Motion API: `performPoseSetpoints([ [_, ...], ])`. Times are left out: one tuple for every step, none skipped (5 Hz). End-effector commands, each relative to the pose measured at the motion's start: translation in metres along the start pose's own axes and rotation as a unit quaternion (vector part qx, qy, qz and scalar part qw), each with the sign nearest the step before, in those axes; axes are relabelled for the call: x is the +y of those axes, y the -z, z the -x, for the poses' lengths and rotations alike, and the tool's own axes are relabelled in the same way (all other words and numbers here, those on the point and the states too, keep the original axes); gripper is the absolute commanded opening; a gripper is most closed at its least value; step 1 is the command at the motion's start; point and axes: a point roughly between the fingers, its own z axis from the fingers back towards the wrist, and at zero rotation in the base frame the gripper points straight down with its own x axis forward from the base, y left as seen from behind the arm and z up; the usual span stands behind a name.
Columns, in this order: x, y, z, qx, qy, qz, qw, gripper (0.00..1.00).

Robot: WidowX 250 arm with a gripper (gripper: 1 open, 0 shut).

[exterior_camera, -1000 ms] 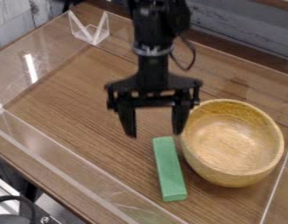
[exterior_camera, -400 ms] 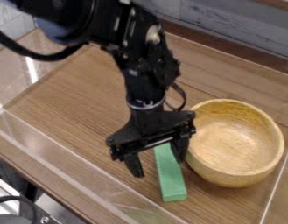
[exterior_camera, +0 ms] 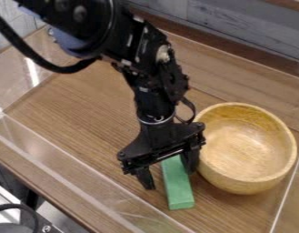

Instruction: Put the green block in the brown bowl

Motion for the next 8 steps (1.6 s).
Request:
performPoseSetpoints([
  [-0.006, -0.002, -0.005, -0.008, -0.001, 0.015, 0.9999, 0.00],
  [-0.004, -0.003, -0.006, -0.006, 0.007, 0.010, 0.9999, 0.00],
  [-0.002, -0.002, -0.006, -0.002, 0.005, 0.004, 1.0000, 0.00],
  [0.000, -0.003, -0.004, 0.003, 0.003, -0.003, 1.0000, 0.00],
  [0.002, -0.003, -0.003, 0.008, 0.001, -0.010, 0.9999, 0.00],
  [0.004, -0.003, -0.002, 0.014, -0.001, -0.017, 0.9998, 0.00],
  [0.006, -0.003, -0.001, 0.018, -0.002, -0.022, 0.9996, 0.00],
  [0.008, -0.004, 0.000, 0.024, 0.000, -0.029, 0.9993, 0.00],
])
